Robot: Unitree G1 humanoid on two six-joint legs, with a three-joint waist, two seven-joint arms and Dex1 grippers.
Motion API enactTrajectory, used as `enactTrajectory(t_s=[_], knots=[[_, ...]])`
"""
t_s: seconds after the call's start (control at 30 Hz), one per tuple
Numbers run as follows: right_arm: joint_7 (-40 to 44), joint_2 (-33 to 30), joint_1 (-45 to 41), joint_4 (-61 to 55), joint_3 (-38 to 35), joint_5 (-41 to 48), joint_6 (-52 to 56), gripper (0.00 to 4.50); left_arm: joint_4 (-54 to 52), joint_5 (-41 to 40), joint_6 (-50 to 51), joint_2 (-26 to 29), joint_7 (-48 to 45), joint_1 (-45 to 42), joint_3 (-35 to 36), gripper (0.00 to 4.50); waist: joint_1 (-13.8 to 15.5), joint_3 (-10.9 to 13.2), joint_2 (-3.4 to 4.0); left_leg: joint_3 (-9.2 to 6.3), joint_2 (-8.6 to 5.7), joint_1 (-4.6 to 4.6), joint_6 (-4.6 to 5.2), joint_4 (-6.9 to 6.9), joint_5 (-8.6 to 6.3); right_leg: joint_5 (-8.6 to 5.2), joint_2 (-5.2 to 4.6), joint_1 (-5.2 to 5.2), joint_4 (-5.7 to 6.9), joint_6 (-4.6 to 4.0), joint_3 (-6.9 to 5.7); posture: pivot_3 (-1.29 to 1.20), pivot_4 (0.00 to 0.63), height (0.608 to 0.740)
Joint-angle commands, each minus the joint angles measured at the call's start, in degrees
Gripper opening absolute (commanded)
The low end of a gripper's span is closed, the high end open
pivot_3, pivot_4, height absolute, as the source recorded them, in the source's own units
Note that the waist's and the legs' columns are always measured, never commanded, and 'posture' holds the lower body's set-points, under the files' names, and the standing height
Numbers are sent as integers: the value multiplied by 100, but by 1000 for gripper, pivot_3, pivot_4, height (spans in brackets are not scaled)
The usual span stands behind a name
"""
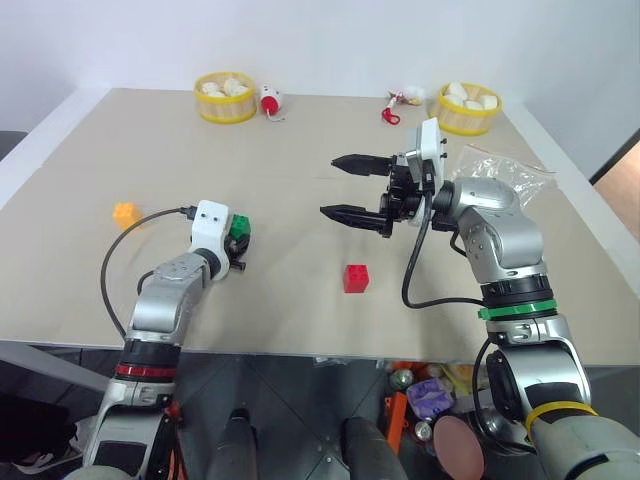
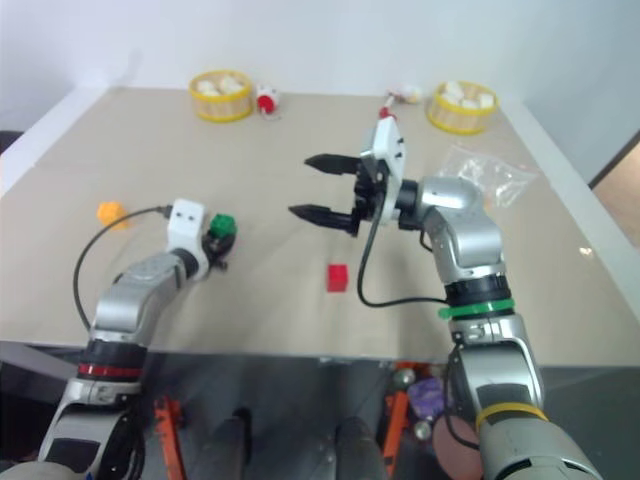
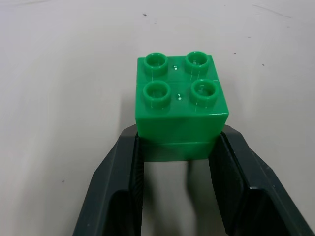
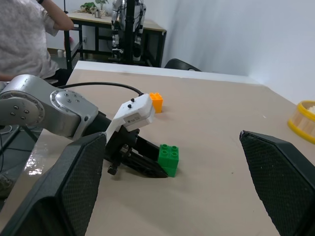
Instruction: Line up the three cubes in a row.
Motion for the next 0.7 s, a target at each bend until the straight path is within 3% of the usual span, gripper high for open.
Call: enactTrajectory(t_s=[0.03,0.2,0.37,0.7], knots=[[332,-247,-19,-400,-48,250,264,4500,-119,-253,-957,373,-1018,138,45,1294,0,0,0,0,0,-1,0,-3,0,0,0,-3,0,-1,0,0,150,740],[1151,-892,501,-1041,33,536,668,4500,-204,-646,-2205,1095,-3054,649,-117,1294,8,0,0,0,2,-5,-1,-26,2,-21,0,-10,0,-2,-1,0,150,740],[1295,-1311,860,-1542,-240,1023,1260,4500,189,-989,-2979,1489,-4701,765,-277,1294,6,0,0,0,3,-8,-5,-30,-3,-41,0,-15,0,-2,-1,0,150,740],[868,-1584,1384,-2316,-456,1378,1694,4500,1406,-821,-3507,938,-5631,-184,-806,1294,13,0,0,0,3,-15,-6,2,-4,-39,0,-6,0,-7,0,0,150,740]])
